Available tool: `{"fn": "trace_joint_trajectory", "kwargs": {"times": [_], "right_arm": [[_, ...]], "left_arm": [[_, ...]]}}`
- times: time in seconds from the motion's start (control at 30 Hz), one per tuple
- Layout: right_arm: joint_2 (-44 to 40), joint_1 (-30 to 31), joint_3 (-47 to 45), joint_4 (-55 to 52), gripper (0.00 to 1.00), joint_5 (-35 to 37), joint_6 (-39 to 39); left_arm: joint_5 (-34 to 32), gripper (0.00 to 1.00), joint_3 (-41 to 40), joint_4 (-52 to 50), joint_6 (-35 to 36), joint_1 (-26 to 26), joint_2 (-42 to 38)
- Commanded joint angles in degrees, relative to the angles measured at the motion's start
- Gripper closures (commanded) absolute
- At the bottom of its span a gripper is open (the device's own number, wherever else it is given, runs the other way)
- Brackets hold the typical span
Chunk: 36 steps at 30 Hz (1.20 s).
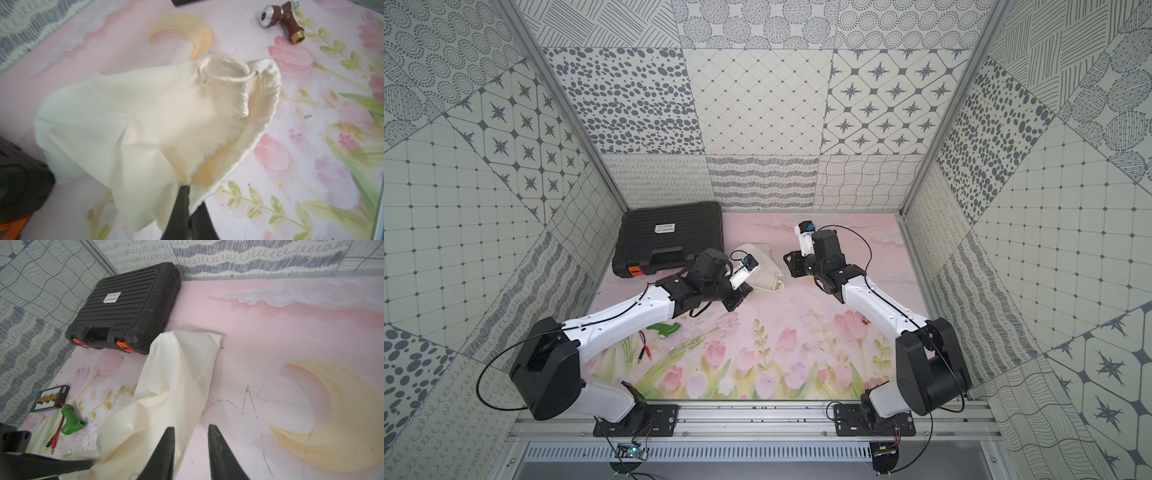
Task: Close the soil bag
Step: Pick up the soil bag from the center of the board, then frap the soil bag at the center of the board.
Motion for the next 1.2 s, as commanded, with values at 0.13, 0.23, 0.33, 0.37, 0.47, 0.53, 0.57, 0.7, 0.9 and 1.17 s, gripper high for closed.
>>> {"fn": "trace_joint_trajectory", "kwargs": {"times": [0.13,0.23,0.33,0.37,0.47,0.53,0.57,0.7,0.9,1.17], "right_arm": [[-9.42,2.5,-3.78,-8.6,0.51,0.05,0.2],[-10.08,5.08,-4.35,-12.17,0.45,3.1,-1.31],[-9.66,7.34,-4.43,-14.02,0.42,6.66,-3.48],[-9.25,7.78,-4.39,-14.07,0.41,7.33,-4.03],[-7.35,9.42,-3.67,-14.08,0.36,8.58,-5.57],[-5.5,10.14,-2.72,-14.08,0.34,10.03,-6.53],[-4.35,10.31,-2.04,-14.14,0.34,10.57,-6.86],[-0.57,10.35,0.61,-14.23,0.39,13.97,-6.8],[0.25,10.29,3.23,-14.38,0.45,14.86,-6.78],[2.16,10.34,5.73,-16.34,0.51,15.84,-6.38]], "left_arm": [[2.97,1.0,-5.02,12.89,-10.02,-6.37,1.62],[2.41,1.0,-5.08,13.13,-9.77,-6.9,1.78],[2.45,1.0,-5.29,13.71,-9.64,-6.93,1.84],[2.45,1.0,-5.29,13.92,-9.62,-6.92,1.97],[2.6,1.0,-5.24,14.04,-9.7,-7.02,2.14],[2.69,1.0,-5.31,14.01,-9.75,-7.11,2.12],[2.67,1.0,-5.42,14.0,-9.63,-7.09,2.06],[2.33,1.0,-5.53,13.45,-9.47,-7.09,1.59],[2.01,1.0,-6.01,12.82,-8.88,-7.18,0.97],[1.97,1.0,-5.81,12.29,-8.65,-7.26,1.11]]}}
